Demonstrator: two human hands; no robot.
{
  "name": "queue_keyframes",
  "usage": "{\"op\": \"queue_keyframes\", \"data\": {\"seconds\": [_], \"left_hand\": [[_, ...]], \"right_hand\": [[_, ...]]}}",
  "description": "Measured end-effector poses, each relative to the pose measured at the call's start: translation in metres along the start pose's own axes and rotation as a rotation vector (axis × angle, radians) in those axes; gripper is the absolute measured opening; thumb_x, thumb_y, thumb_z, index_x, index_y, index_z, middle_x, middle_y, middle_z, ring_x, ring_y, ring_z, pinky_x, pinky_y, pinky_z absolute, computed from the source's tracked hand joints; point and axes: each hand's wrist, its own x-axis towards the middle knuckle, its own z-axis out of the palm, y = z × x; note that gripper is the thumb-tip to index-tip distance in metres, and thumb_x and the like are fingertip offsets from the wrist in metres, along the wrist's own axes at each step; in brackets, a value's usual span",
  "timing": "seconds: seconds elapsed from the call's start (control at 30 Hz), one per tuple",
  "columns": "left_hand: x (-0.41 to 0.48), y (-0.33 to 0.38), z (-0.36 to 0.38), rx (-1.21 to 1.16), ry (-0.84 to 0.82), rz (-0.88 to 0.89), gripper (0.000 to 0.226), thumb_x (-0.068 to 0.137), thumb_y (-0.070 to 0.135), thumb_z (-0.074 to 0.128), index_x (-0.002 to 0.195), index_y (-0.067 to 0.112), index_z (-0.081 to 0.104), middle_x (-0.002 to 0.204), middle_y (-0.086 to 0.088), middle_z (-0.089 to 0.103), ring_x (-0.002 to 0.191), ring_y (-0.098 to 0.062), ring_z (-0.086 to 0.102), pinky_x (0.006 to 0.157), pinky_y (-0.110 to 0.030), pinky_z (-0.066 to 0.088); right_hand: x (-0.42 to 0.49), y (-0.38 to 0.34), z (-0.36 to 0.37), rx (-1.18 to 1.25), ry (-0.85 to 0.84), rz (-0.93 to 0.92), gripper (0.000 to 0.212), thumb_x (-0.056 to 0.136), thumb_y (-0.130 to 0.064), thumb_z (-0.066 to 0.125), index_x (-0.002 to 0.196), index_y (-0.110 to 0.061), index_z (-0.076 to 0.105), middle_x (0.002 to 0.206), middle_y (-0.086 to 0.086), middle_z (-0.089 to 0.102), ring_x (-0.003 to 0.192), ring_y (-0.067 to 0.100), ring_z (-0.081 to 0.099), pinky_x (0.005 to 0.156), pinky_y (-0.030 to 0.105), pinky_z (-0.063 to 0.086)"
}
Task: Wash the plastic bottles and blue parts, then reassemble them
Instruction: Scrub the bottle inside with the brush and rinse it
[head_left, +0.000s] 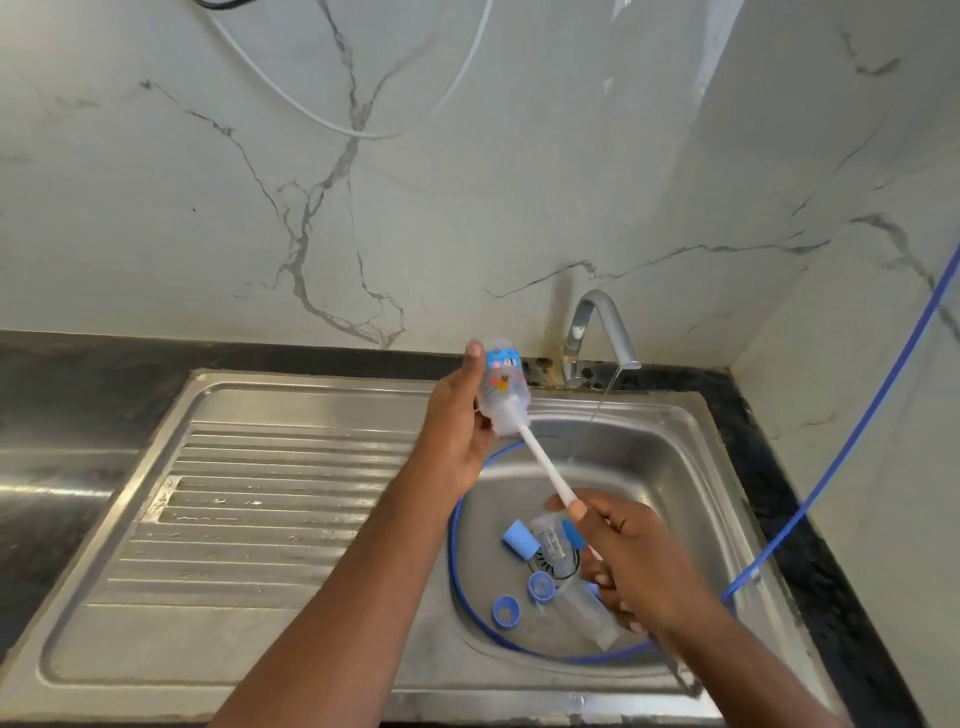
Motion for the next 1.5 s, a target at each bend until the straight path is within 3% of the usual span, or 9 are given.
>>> {"op": "queue_keyframes", "data": {"seconds": [0.17, 0.33, 0.47, 0.6, 0.73, 1.03, 1.2, 1.33, 1.5], "left_hand": [[-0.009, -0.010, -0.011, 0.022, 0.143, -0.147, 0.058, 0.094, 0.059, 0.055, 0.121, 0.007, 0.063, 0.103, -0.020, 0.070, 0.094, -0.036, 0.068, 0.086, -0.057, 0.057], [-0.007, -0.016, -0.003, -0.186, 0.028, -0.150, 0.056, 0.078, 0.047, 0.075, 0.116, 0.010, 0.055, 0.080, -0.007, 0.060, 0.068, -0.018, 0.059, 0.084, -0.042, 0.057], [-0.004, -0.015, 0.009, -0.206, -0.070, -0.121, 0.052, 0.081, 0.057, 0.069, 0.105, 0.012, 0.062, 0.084, -0.006, 0.061, 0.075, -0.017, 0.062, 0.081, -0.039, 0.056], [0.012, -0.018, -0.002, 0.192, 0.075, -0.064, 0.050, 0.090, 0.047, 0.066, 0.118, 0.006, 0.061, 0.091, -0.011, 0.063, 0.073, -0.019, 0.066, 0.061, -0.033, 0.056], [0.004, -0.027, 0.001, 0.073, 0.116, -0.234, 0.049, 0.097, 0.036, 0.060, 0.134, 0.005, 0.056, 0.110, -0.022, 0.063, 0.098, -0.037, 0.065, 0.081, -0.055, 0.057], [0.007, -0.046, 0.021, -0.416, -0.195, -0.082, 0.046, 0.079, 0.045, 0.072, 0.112, 0.015, 0.062, 0.094, -0.005, 0.066, 0.076, -0.014, 0.065, 0.076, -0.033, 0.058], [0.013, -0.039, 0.037, -0.009, -0.110, -0.064, 0.080, 0.072, 0.069, 0.073, 0.121, 0.006, 0.064, 0.093, -0.010, 0.067, 0.077, -0.021, 0.067, 0.067, -0.037, 0.059], [0.012, -0.037, 0.025, 0.016, 0.030, -0.117, 0.056, 0.099, 0.046, 0.052, 0.135, 0.002, 0.056, 0.115, -0.024, 0.070, 0.097, -0.035, 0.072, 0.076, -0.050, 0.062], [0.006, -0.048, 0.036, 0.032, 0.056, -0.196, 0.063, 0.074, 0.057, 0.074, 0.113, 0.011, 0.060, 0.081, -0.009, 0.062, 0.071, -0.022, 0.063, 0.082, -0.047, 0.059]], "right_hand": [[0.007, 0.025, -0.002, -0.673, 0.185, -0.185, 0.014, 0.105, -0.040, 0.040, 0.117, -0.041, 0.048, 0.068, -0.003, 0.058, 0.067, 0.020, 0.056, 0.066, 0.036, 0.050], [-0.008, 0.002, 0.001, 0.210, -0.282, 0.181, 0.029, 0.106, -0.042, 0.044, 0.118, -0.035, 0.070, 0.057, -0.002, 0.032, 0.043, 0.012, 0.019, 0.038, 0.019, 0.018], [-0.006, 0.004, -0.009, 0.415, -0.409, 0.202, 0.034, 0.104, -0.044, 0.044, 0.124, -0.031, 0.069, 0.062, 0.004, 0.025, 0.048, 0.014, 0.010, 0.043, 0.023, 0.010], [0.008, 0.024, -0.016, -0.256, 0.074, -0.074, 0.024, 0.106, -0.037, 0.046, 0.117, -0.040, 0.067, 0.052, -0.008, 0.042, 0.045, 0.008, 0.035, 0.046, 0.026, 0.032], [0.013, 0.047, -0.019, -0.686, 0.188, -0.165, 0.016, 0.105, -0.041, 0.038, 0.120, -0.043, 0.046, 0.065, -0.003, 0.054, 0.063, 0.020, 0.056, 0.064, 0.038, 0.050], [-0.006, 0.018, -0.040, 0.448, -0.542, 0.233, 0.037, 0.103, -0.046, 0.044, 0.128, -0.032, 0.067, 0.064, 0.005, 0.024, 0.049, 0.015, 0.009, 0.043, 0.024, 0.008], [0.005, 0.029, -0.040, 0.283, -0.140, 0.016, 0.030, 0.107, -0.037, 0.044, 0.122, -0.042, 0.068, 0.058, 0.001, 0.030, 0.045, 0.015, 0.019, 0.043, 0.024, 0.017], [0.017, 0.049, -0.049, -0.470, 0.200, -0.198, 0.024, 0.106, -0.037, 0.043, 0.123, -0.051, 0.052, 0.056, -0.004, 0.049, 0.051, 0.010, 0.043, 0.053, 0.031, 0.042], [0.009, 0.038, -0.041, -0.126, -0.077, 0.030, 0.027, 0.107, -0.040, 0.042, 0.120, -0.045, 0.065, 0.050, -0.011, 0.042, 0.040, 0.005, 0.033, 0.042, 0.020, 0.030]]}}
